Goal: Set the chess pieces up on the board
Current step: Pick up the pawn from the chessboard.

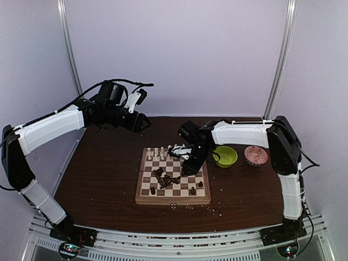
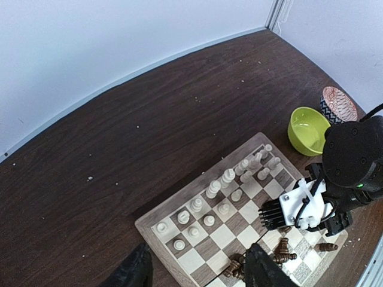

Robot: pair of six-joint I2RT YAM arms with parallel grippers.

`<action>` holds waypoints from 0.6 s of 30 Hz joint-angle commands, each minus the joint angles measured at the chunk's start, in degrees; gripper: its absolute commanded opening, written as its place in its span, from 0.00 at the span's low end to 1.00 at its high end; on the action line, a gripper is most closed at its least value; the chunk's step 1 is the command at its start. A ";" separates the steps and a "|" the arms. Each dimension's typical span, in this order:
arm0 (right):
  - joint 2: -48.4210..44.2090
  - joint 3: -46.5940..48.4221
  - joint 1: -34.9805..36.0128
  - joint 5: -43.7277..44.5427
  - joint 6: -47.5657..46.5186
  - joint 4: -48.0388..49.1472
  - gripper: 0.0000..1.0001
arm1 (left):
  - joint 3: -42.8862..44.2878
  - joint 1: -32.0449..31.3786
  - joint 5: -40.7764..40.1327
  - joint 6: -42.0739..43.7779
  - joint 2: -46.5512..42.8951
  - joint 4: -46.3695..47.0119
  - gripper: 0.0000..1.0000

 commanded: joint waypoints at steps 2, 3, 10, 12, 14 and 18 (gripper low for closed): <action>1.24 2.03 -0.20 0.33 1.89 0.44 0.36 | 2.00 0.19 0.98 0.29 0.41 1.17 0.55; 1.51 2.54 -0.24 0.00 2.18 0.30 0.37 | 2.02 0.18 0.94 0.27 0.40 1.13 0.55; 3.46 5.00 -0.59 -5.67 0.19 -0.73 0.35 | 2.17 0.13 0.98 0.31 0.66 0.95 0.55; 4.05 5.02 -0.63 -5.80 -0.72 -0.85 0.32 | 2.13 0.16 1.14 0.27 0.71 0.94 0.55; 4.43 4.90 -0.64 -6.56 -1.86 -1.23 0.30 | 2.17 0.10 1.28 0.29 0.75 0.94 0.55; 4.46 4.38 -0.64 -6.82 -2.22 -1.76 0.25 | 2.23 0.18 1.37 0.29 0.86 0.86 0.55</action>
